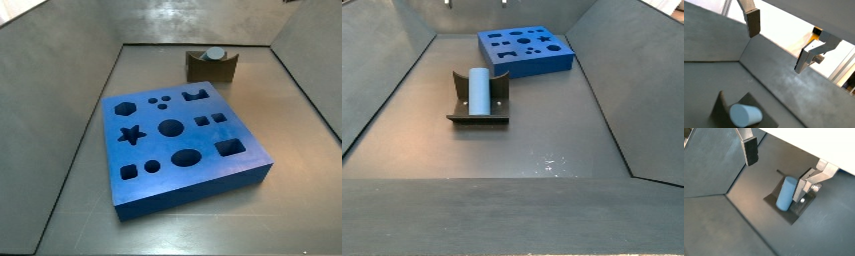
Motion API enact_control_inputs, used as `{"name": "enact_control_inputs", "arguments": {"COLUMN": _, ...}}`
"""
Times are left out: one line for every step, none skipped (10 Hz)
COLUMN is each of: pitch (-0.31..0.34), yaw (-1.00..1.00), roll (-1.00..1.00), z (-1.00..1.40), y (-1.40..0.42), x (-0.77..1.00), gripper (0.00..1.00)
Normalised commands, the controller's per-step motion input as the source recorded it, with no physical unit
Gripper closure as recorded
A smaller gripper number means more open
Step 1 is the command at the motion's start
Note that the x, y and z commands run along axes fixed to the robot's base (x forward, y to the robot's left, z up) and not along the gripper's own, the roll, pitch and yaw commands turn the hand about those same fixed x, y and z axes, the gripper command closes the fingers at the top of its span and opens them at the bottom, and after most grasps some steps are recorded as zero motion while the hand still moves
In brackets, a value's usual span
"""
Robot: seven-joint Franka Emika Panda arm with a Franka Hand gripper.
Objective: Pick up the oval object. Move up. Place the oval object on the fixture. Regrasp the oval object. Move to above the board. Insert the oval object.
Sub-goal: Regrasp the oval object.
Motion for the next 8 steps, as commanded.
{"name": "enact_control_inputs", "arguments": {"pitch": 0.211, "yaw": 0.19, "roll": 0.88, "z": -0.03, "y": -0.05, "x": 0.12, "gripper": 0.0}}
{"name": "enact_control_inputs", "arguments": {"pitch": 0.177, "yaw": 0.22, "roll": 0.65, "z": -0.03, "y": -0.05, "x": 0.13, "gripper": 0.0}}
{"name": "enact_control_inputs", "arguments": {"pitch": 0.159, "yaw": 0.23, "roll": 0.53, "z": -0.03, "y": -0.05, "x": 0.13, "gripper": 0.0}}
{"name": "enact_control_inputs", "arguments": {"pitch": 0.11, "yaw": 0.24, "roll": 0.28, "z": -0.02, "y": -0.05, "x": 0.13, "gripper": 0.0}}
{"name": "enact_control_inputs", "arguments": {"pitch": 0.086, "yaw": 0.24, "roll": 0.22, "z": -0.02, "y": -0.04, "x": 0.13, "gripper": 0.0}}
{"name": "enact_control_inputs", "arguments": {"pitch": 0.05, "yaw": 0.24, "roll": 0.18, "z": -0.02, "y": -0.04, "x": 0.11, "gripper": 0.0}}
{"name": "enact_control_inputs", "arguments": {"pitch": 0.011, "yaw": 0.22, "roll": 0.16, "z": -0.02, "y": -0.05, "x": 0.09, "gripper": 0.0}}
{"name": "enact_control_inputs", "arguments": {"pitch": 0.12, "yaw": 0.21, "roll": 0.15, "z": -1.0, "y": 0.07, "x": 0.04, "gripper": 0.0}}
